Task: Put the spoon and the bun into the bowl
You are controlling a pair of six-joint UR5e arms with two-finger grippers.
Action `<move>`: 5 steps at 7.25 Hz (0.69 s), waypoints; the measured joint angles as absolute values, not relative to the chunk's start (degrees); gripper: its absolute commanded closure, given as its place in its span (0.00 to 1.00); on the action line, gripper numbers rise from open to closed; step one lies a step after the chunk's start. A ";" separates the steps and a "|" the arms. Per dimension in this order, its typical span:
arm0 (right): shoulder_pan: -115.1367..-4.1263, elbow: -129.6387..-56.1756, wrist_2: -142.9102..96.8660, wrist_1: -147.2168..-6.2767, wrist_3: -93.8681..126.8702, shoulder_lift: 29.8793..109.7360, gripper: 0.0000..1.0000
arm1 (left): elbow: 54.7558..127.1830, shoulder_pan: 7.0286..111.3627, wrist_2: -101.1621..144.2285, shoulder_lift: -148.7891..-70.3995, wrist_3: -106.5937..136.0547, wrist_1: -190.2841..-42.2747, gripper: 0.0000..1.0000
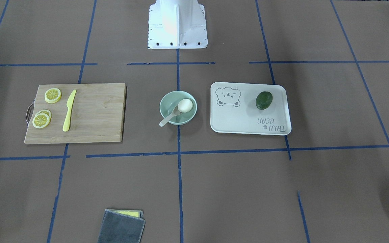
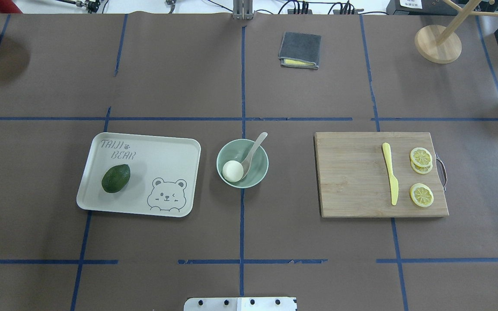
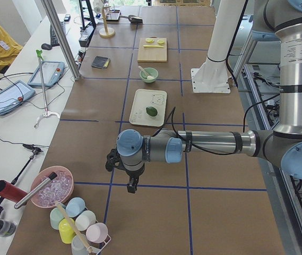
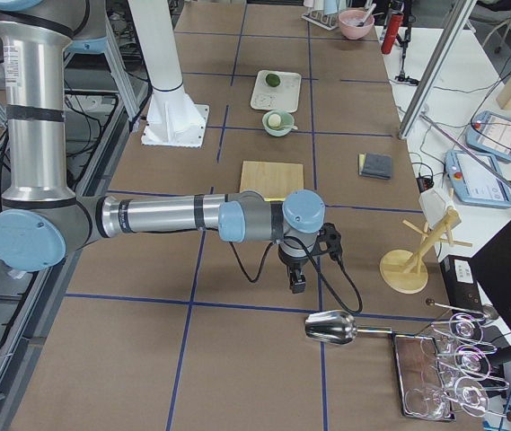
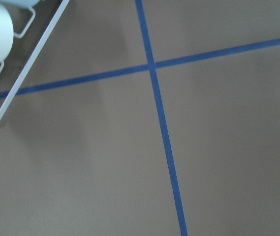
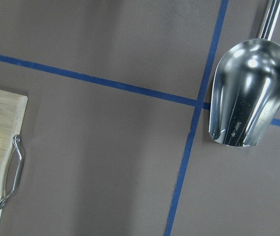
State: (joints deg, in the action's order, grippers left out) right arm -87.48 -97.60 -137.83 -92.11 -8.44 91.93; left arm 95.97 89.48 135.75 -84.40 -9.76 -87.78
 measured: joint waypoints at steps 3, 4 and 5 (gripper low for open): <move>-87.53 -98.00 -137.35 -91.94 -8.52 92.02 0.00 | 96.38 89.53 136.26 -83.81 -9.84 -85.15 0.00; -87.53 -98.04 -137.10 -91.86 -8.68 92.18 0.00 | 96.47 89.55 136.38 -83.81 -9.84 -85.13 0.00; -87.54 -98.07 -136.97 -91.80 -8.81 92.38 0.00 | 96.57 89.55 136.45 -83.82 -9.84 -85.14 0.00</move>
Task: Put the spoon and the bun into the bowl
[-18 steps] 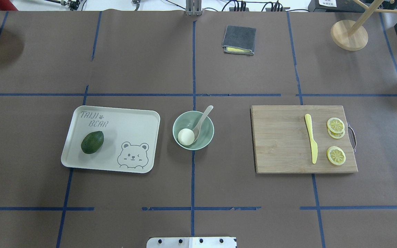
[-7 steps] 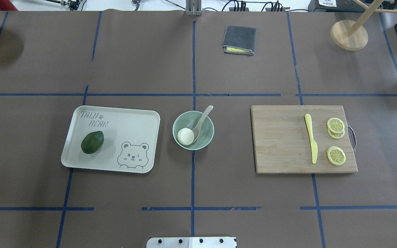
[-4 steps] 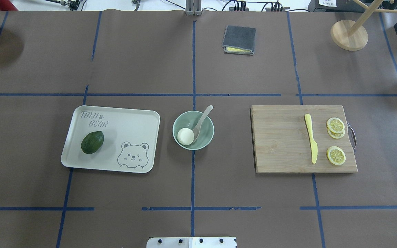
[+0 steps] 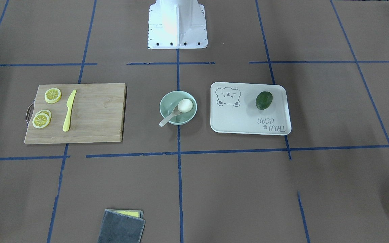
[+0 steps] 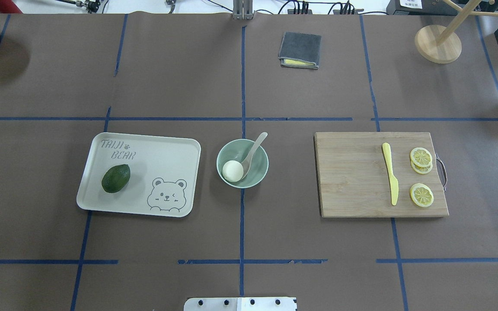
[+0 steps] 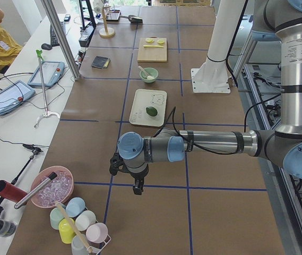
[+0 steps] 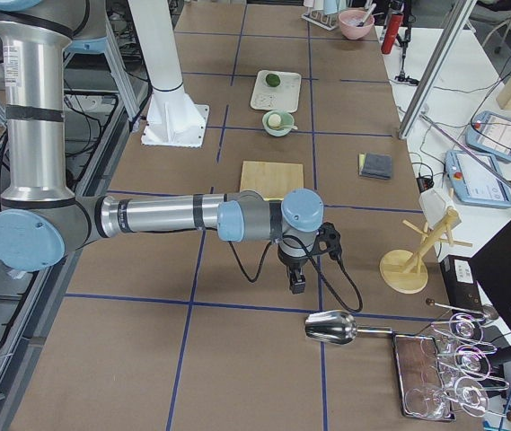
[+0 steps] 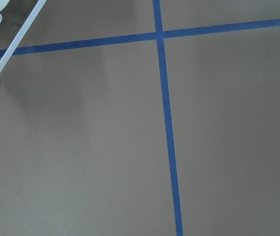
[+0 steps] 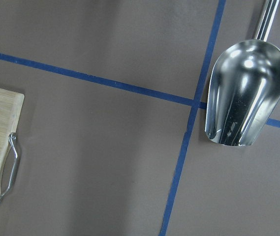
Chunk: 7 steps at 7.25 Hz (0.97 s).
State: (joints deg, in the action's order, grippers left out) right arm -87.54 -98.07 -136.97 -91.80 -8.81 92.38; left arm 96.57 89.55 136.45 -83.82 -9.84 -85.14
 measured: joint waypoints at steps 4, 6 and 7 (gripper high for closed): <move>-87.54 -99.64 -137.18 -91.99 -8.47 94.93 0.00 | 97.06 89.51 136.54 -83.79 -9.88 -86.07 0.00; -87.52 -102.00 -137.26 -92.22 -8.36 97.36 0.00 | 97.01 89.48 136.52 -83.78 -9.85 -87.77 0.00; -87.49 -102.30 -137.09 -92.22 -8.35 97.83 0.00 | 97.04 89.48 136.55 -83.77 -9.85 -88.12 0.00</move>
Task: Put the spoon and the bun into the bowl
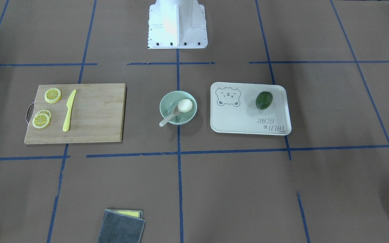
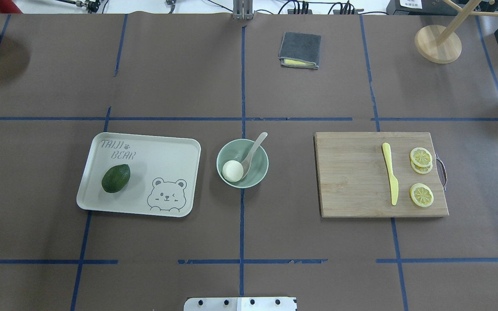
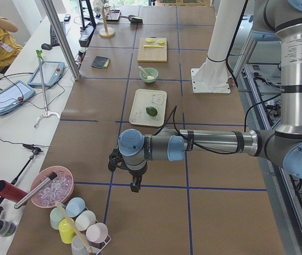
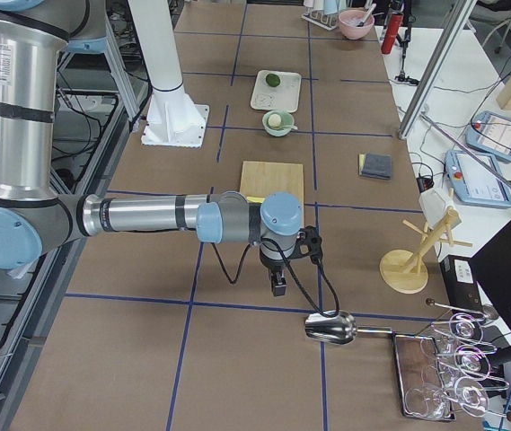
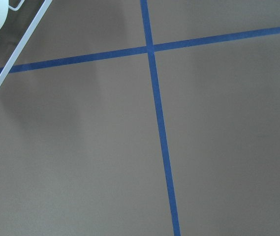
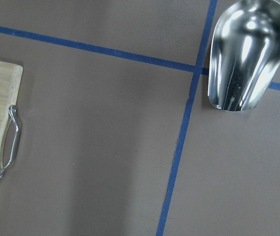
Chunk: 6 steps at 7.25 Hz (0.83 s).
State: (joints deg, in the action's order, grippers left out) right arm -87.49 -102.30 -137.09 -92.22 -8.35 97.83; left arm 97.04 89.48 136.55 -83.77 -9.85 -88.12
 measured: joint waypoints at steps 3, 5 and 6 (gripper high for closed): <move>-87.46 -102.37 -136.24 -92.16 -6.93 97.95 0.00 | 97.12 89.47 136.56 -83.76 -9.84 -88.32 0.00; -87.45 -102.40 -136.46 -92.15 -3.92 97.84 0.00 | 97.26 89.47 136.58 -83.76 -9.84 -88.33 0.00; -87.45 -102.40 -136.54 -92.11 -3.42 97.73 0.00 | 97.54 89.47 136.58 -83.76 -9.80 -88.38 0.00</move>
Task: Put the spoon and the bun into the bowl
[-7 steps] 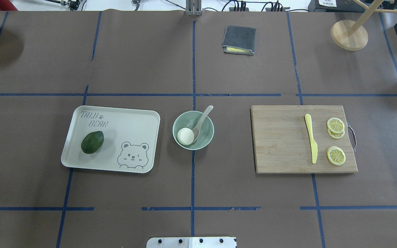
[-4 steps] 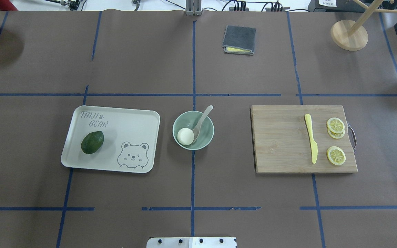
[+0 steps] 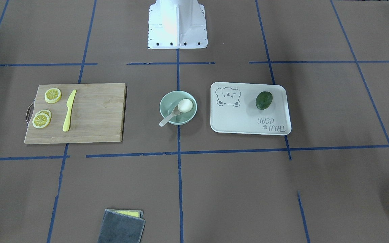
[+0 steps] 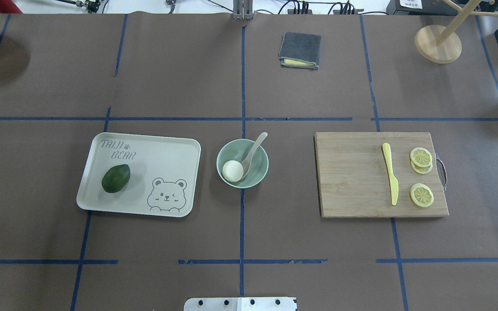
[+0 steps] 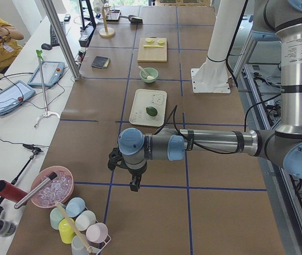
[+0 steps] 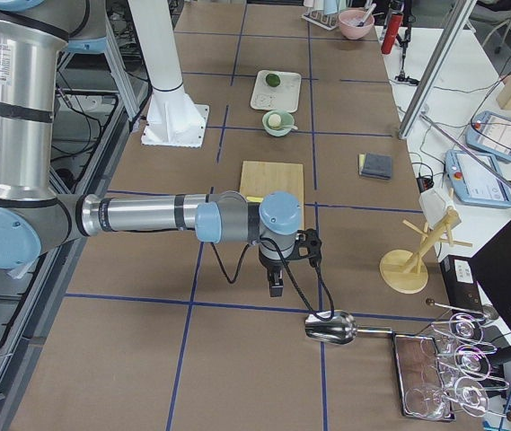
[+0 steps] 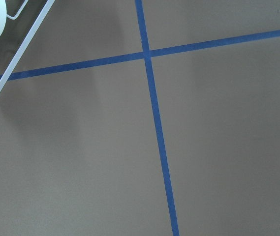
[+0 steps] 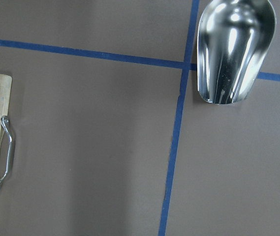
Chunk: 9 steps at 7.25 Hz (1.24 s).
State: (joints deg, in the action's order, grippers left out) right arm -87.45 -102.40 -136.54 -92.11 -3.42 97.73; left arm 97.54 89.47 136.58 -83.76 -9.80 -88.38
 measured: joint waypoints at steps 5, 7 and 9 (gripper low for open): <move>-87.45 -102.43 -136.62 -91.88 -3.22 98.02 0.00 | 98.21 89.56 136.55 -83.57 -9.73 -88.51 0.00; -87.45 -102.48 -136.69 -91.79 -3.45 98.06 0.00 | 98.98 89.58 136.54 -83.48 -9.78 -88.53 0.00; -87.45 -102.48 -136.30 -91.76 -3.85 97.70 0.00 | 100.22 89.72 136.41 -83.63 -9.61 -88.45 0.00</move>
State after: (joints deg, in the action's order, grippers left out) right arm -87.45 -102.48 -136.30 -91.76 -3.85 97.70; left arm 100.22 89.72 136.41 -83.63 -9.61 -88.45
